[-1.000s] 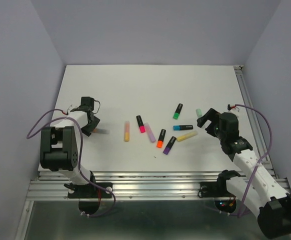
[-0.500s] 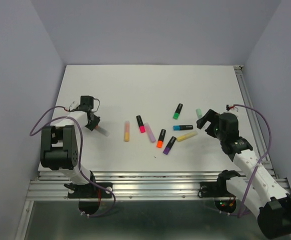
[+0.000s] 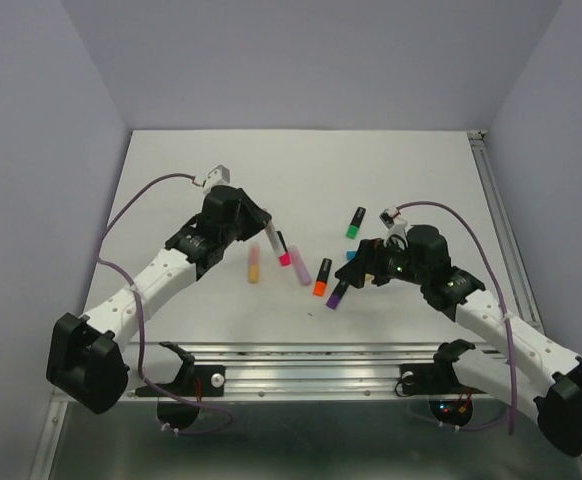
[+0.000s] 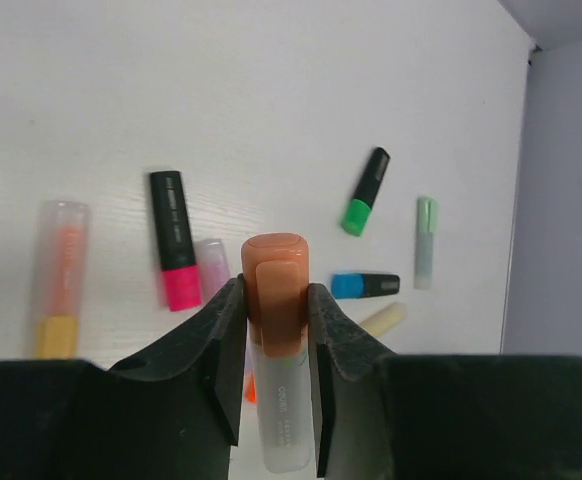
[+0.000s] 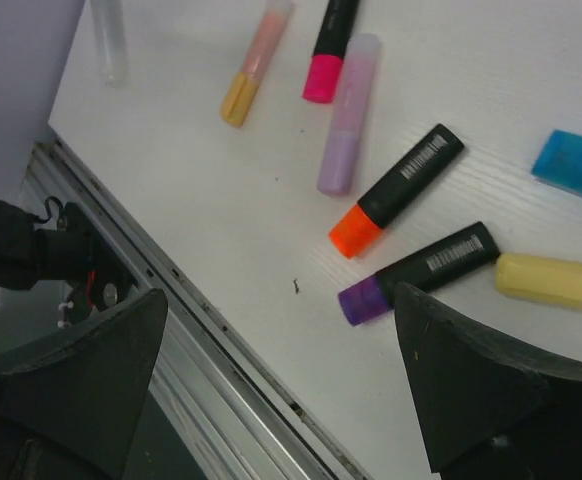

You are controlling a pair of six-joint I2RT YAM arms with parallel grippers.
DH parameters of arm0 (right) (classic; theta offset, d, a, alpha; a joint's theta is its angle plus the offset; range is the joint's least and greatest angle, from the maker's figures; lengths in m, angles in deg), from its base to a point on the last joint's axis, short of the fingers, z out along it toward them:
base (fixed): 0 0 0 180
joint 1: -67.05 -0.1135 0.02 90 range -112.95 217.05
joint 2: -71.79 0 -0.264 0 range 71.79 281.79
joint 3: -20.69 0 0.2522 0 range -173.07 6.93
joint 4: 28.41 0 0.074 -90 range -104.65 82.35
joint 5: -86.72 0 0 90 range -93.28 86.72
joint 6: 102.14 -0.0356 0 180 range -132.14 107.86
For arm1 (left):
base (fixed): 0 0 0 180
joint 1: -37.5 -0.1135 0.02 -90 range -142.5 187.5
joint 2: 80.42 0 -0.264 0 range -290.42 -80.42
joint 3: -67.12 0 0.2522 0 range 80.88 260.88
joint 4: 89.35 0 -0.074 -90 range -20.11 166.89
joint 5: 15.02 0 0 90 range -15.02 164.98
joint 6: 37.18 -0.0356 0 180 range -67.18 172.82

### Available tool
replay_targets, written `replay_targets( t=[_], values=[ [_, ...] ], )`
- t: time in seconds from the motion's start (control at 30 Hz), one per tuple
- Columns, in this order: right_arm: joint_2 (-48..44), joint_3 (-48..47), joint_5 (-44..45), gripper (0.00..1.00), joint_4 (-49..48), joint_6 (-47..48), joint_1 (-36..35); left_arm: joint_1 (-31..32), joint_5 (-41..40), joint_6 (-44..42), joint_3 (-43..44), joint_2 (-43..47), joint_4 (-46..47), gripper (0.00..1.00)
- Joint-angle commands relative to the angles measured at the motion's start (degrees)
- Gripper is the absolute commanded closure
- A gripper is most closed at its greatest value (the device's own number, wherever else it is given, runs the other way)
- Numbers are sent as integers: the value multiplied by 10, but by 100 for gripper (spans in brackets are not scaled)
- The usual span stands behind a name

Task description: Open the pen caps

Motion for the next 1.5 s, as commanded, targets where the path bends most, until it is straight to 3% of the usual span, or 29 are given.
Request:
replay_targets(
  t=[0.0, 0.2, 0.43, 0.53, 0.7, 0.77, 0.87, 1.0, 1.27, 1.47],
  values=[
    [0, -49, -70, 0, -105, 18, -35, 74, -13, 8, 32, -6, 47, 100],
    [36, -84, -31, 0, -110, 39, -95, 138, -13, 21, 68, -58, 70, 100],
    [67, -86, 45, 2, -131, 22, -115, 188, -44, 71, 83, -81, 99, 100],
    [86, -86, 49, 5, -150, 14, -123, 204, -59, 81, 82, -87, 119, 100],
    [96, -82, 87, 19, -174, 14, -134, 213, -56, 85, 87, -96, 119, 100],
    [92, -75, 105, 28, -183, 11, -136, 216, -53, 85, 88, -101, 117, 100],
    [89, -71, 112, 49, -184, 7, -136, 219, -53, 96, 85, -103, 117, 100],
    [85, -73, 93, 99, -158, 1, -138, 220, -68, 100, 79, -100, 133, 100],
    [27, -23, -25, 99, -169, -70, -142, 220, -184, 73, 117, -144, 189, 100],
    [-16, 36, -139, 99, -256, -185, -145, 204, -237, 55, 180, -215, 208, 100]
  ],
)
